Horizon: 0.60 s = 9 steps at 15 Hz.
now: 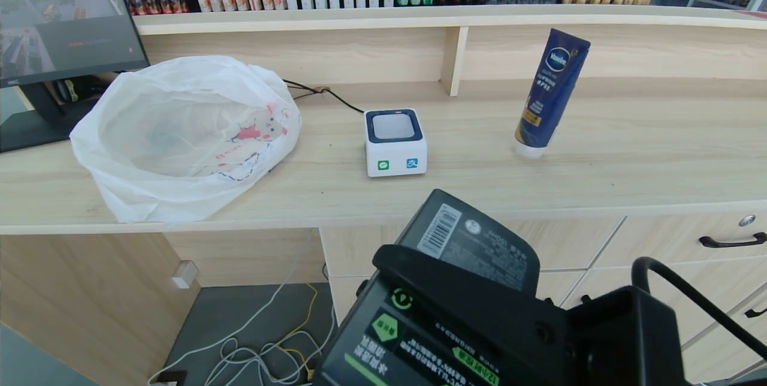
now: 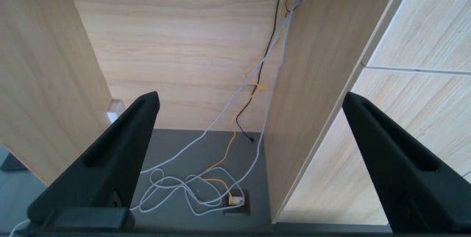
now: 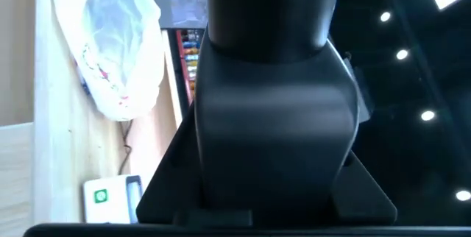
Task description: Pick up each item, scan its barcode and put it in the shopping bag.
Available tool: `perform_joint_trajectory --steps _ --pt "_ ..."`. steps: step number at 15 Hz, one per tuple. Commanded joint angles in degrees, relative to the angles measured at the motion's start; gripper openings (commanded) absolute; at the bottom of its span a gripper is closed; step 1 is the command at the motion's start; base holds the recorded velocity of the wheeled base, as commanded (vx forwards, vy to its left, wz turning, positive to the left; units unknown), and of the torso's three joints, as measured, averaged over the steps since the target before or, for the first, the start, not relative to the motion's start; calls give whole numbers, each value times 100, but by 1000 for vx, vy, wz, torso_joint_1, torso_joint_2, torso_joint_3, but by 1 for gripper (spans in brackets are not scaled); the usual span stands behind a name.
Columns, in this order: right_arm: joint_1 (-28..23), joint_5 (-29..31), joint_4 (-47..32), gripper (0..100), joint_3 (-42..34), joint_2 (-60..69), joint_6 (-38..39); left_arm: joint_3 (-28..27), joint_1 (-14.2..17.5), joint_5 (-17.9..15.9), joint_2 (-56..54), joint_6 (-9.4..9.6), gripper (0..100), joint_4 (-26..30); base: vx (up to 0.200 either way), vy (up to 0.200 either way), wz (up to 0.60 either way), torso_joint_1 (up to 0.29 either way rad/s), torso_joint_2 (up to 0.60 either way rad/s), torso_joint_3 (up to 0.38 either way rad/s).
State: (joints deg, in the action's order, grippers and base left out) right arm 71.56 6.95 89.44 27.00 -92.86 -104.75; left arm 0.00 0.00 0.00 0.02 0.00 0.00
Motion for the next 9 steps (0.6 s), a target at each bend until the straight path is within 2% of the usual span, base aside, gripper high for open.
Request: perform_joint_trajectory --steps 1,9 --pt "201 -1 56 0 7 -40 -520 0 0 9 -2 0 100 0 0 0 0 0 0 0" --pt "192 -9 56 0 288 -163 -590 0 0 9 -2 0 100 0 0 0 0 0 0 0"
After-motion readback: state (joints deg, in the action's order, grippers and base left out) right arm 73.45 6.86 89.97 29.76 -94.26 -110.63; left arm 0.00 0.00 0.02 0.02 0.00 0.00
